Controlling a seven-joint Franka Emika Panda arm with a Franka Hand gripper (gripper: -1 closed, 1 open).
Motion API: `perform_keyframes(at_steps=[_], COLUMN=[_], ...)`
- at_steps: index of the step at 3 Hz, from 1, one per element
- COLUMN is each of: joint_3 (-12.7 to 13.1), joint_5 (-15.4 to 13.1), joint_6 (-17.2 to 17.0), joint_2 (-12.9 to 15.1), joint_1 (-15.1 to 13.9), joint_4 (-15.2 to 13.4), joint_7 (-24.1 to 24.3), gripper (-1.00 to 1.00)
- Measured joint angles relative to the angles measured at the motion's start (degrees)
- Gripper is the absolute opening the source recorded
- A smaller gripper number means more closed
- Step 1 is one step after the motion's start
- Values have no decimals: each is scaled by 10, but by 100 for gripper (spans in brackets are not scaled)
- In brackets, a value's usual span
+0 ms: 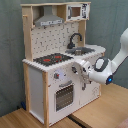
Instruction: Play with the kitchen
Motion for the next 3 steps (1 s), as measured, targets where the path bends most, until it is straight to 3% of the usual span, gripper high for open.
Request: perform_keyframes(at_steps=[1, 2, 3], joint_3=[0, 4, 5], joint_5=[0, 0, 0], joint_6=[0, 0, 0], joint_2=[1, 1, 1], joint_1=[0, 0, 0], joint_4=[0, 0, 0], joint_7=[58, 67, 68], gripper=[-100, -100, 100])
